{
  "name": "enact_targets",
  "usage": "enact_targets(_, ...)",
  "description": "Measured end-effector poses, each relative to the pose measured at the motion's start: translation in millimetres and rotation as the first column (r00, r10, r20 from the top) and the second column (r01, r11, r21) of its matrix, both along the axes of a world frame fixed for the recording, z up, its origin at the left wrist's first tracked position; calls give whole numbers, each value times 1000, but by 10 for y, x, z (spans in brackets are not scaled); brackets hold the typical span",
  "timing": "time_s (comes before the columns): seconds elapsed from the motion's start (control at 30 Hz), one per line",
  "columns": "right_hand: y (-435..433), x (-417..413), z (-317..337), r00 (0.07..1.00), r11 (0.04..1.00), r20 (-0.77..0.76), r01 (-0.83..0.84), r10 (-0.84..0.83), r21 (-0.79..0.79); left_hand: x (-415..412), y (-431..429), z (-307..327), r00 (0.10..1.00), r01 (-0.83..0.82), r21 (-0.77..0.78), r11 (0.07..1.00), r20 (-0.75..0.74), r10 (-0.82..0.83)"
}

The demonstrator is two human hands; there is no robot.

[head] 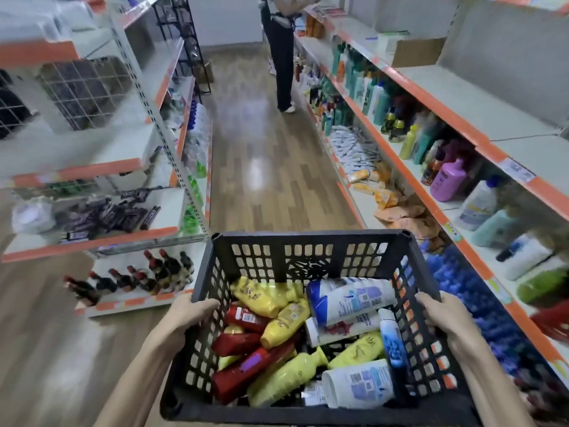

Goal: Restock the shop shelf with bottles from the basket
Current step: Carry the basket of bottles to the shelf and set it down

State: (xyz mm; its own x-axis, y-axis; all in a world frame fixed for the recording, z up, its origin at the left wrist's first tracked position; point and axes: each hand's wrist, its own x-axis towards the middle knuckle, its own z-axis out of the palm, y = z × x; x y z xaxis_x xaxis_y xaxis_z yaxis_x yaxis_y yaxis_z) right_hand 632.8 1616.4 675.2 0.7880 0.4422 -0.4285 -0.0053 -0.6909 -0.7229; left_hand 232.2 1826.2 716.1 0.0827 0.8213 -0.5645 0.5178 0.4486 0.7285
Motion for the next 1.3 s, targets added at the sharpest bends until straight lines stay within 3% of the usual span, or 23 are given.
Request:
enact_targets(0.4,1957,470,55,983,983,-13,186,-186,-9,903,2539,-18,989,147,-48,988,34,-145)
enact_targets(0.77,2963,624,-12,846,847,-95,530,-525,39,2314,4702,81,901,433,-29,901,14,-433)
enact_targets(1.1,3177,1249,-339,653,653,-106,756,-750,44,4125,5390,-128,729,677,-108,728,-31,-683)
enact_targets(1.3,3222,1588,-426,493,498,-119,867,-862,-14,5225,5480,-231,632,772,-62,633,-43,-774)
